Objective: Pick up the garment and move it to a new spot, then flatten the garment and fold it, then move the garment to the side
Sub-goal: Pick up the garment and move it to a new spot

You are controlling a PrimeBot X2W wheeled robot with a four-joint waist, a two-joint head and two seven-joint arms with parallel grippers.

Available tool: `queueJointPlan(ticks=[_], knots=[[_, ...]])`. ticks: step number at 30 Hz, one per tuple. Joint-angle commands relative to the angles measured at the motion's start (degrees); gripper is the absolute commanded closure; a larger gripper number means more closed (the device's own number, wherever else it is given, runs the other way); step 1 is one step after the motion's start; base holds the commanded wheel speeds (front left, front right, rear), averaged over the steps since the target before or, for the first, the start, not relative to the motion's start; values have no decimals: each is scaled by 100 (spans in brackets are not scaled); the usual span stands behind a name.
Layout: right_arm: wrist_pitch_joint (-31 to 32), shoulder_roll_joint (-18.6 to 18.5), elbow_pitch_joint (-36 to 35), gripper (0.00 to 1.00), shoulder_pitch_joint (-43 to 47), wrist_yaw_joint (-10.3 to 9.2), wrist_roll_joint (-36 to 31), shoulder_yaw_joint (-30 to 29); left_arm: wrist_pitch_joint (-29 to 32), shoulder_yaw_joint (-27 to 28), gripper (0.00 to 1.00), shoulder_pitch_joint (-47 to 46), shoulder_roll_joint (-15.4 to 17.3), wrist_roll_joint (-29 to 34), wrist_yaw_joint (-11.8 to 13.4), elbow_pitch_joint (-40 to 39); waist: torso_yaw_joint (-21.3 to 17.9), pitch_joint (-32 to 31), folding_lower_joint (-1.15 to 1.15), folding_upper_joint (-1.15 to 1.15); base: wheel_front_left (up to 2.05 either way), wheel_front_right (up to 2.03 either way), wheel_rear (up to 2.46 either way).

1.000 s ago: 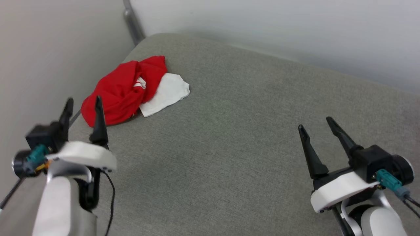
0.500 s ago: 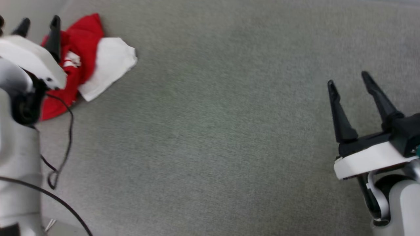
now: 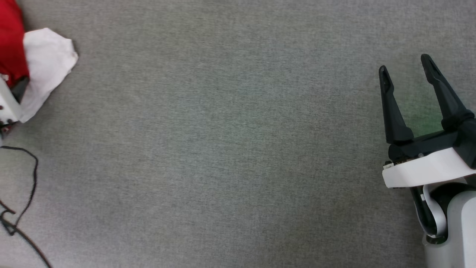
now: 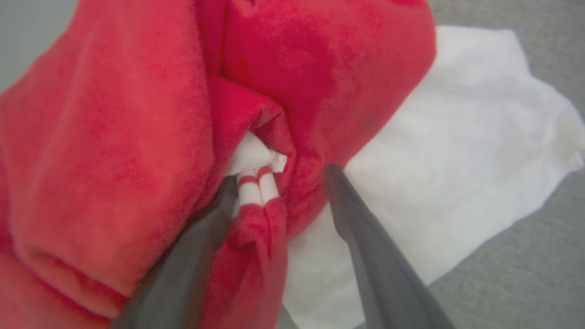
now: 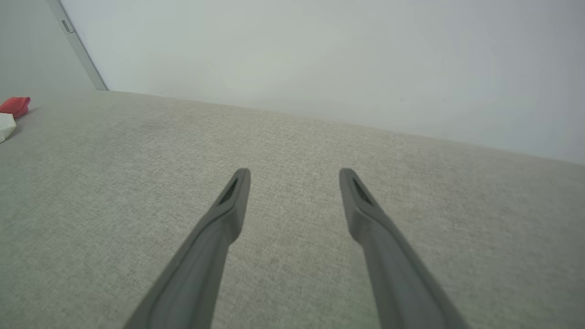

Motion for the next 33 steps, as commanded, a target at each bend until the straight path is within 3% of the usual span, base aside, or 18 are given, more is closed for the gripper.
queueJointPlan(ticks=[1, 5, 7, 15, 23, 33], knots=[[-38, 23, -31, 0, -66, -2, -9, -14, 88, 4, 0, 93, -14, -44, 12, 170, -77, 72, -1, 0, 0, 0, 0], [-62, 41, -20, 0, -38, -2, 16, -48, -23, -1, 0, 112, 46, -22, 68, 587, -109, 74, -1, 0, 0, 0, 0], [-56, 46, -5, 0, -29, -2, 22, -72, -151, -7, 100, 62, 42, 1, 99, 716, -98, 47, -1, 0, 0, 0, 0], [-117, 77, 112, 0, 3, -2, 77, -64, -1203, -53, 100, -421, 291, 135, 79, 876, -65, -336, -1, 0, 0, 0, 0], [-299, 203, 397, 0, 379, -2, 215, -122, -2665, -163, 100, -680, 486, 353, 49, 1008, -71, -1270, -1, 0, 0, 0, 0], [-438, 304, 648, 0, 935, -2, 398, -195, -4042, -386, 100, -666, 139, 316, 17, 670, -326, -2475, -1, 0, 0, 0, 0]])
